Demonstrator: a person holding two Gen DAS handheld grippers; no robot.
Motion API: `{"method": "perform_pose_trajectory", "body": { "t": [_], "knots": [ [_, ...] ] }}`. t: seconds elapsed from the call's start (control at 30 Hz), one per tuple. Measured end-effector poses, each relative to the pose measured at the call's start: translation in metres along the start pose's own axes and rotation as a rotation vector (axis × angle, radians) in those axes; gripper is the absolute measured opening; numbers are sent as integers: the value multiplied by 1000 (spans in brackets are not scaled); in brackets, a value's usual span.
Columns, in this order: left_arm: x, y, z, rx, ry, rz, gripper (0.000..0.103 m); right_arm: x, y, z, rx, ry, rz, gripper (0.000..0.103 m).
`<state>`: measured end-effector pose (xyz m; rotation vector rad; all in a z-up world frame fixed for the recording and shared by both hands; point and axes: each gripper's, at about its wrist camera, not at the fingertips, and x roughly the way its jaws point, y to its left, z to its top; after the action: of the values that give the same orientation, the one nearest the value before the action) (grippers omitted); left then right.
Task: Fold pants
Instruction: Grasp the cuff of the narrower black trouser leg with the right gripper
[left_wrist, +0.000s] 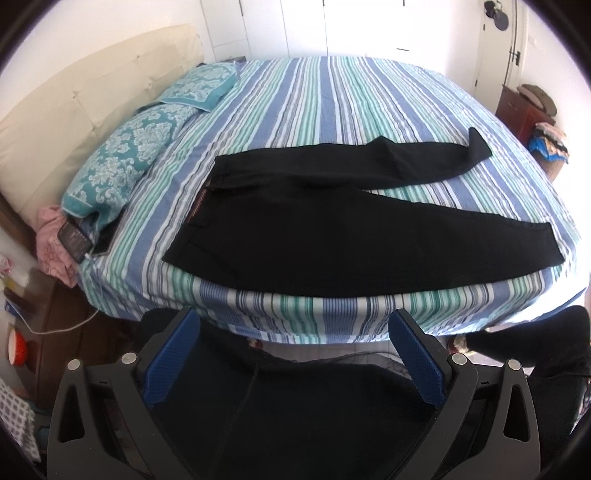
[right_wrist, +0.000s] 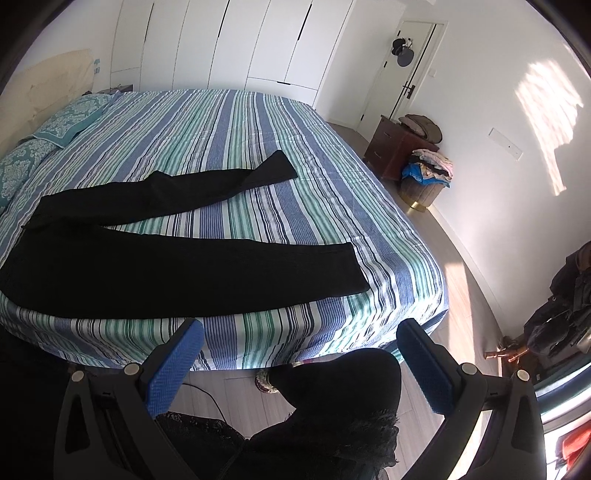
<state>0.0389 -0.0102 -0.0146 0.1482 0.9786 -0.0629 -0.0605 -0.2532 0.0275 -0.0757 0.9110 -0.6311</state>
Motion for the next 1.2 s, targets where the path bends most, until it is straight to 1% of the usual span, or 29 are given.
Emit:
{"method": "perform_pose_trajectory", "body": {
  "t": [0.13,0.2,0.27,0.33,0.4,0.43,0.5,0.57,0.6,0.63,0.67,0.73,0.77,0.8,0.9,0.97,1.03,1.1,1.17,1.2],
  "knots": [
    [0,0,0,2,-12,8,102,3,0,-1,10,13,-1,103],
    [0,-1,1,7,-23,16,102,5,-1,-2,21,20,12,103],
    [-1,-3,4,20,-44,28,102,6,1,-3,28,20,45,103],
    [-4,-6,11,35,-77,34,102,5,4,-4,29,3,115,103],
    [-7,-10,21,33,-116,27,102,0,11,-2,0,-49,196,103],
    [-9,-11,26,27,-134,15,102,-5,14,1,-24,-90,219,103],
    [-12,-14,36,10,-161,-11,102,-16,19,9,-59,-197,224,103],
    [-12,-18,42,-4,-180,-42,102,-20,13,21,-38,-293,245,103],
    [-11,-20,43,-6,-188,-56,102,-14,8,29,-7,-315,283,103],
    [-10,-23,45,-5,-195,-66,102,0,3,39,33,-298,335,103],
    [-8,-27,47,2,-201,-73,102,23,1,49,67,-227,393,103],
    [-1,-34,51,28,-203,-75,102,85,4,69,90,-20,522,103],
    [4,-39,55,42,-197,-69,102,112,3,75,113,47,549,103],
    [9,-42,58,52,-190,-62,102,136,-1,82,157,74,568,103],
    [24,-48,63,53,-164,-68,102,206,-27,106,325,100,700,103],
    [37,-51,65,46,-130,-79,102,259,-45,136,451,109,771,103],
    [55,-55,65,42,-79,-83,102,321,-59,168,574,147,849,103],
    [72,-62,65,44,-22,-81,102,385,-68,199,643,200,859,103],
    [86,-68,66,47,26,-72,102,442,-78,225,693,218,813,101],
    [92,-70,67,49,43,-67,102,469,-79,237,706,233,804,101]
  ]
}}
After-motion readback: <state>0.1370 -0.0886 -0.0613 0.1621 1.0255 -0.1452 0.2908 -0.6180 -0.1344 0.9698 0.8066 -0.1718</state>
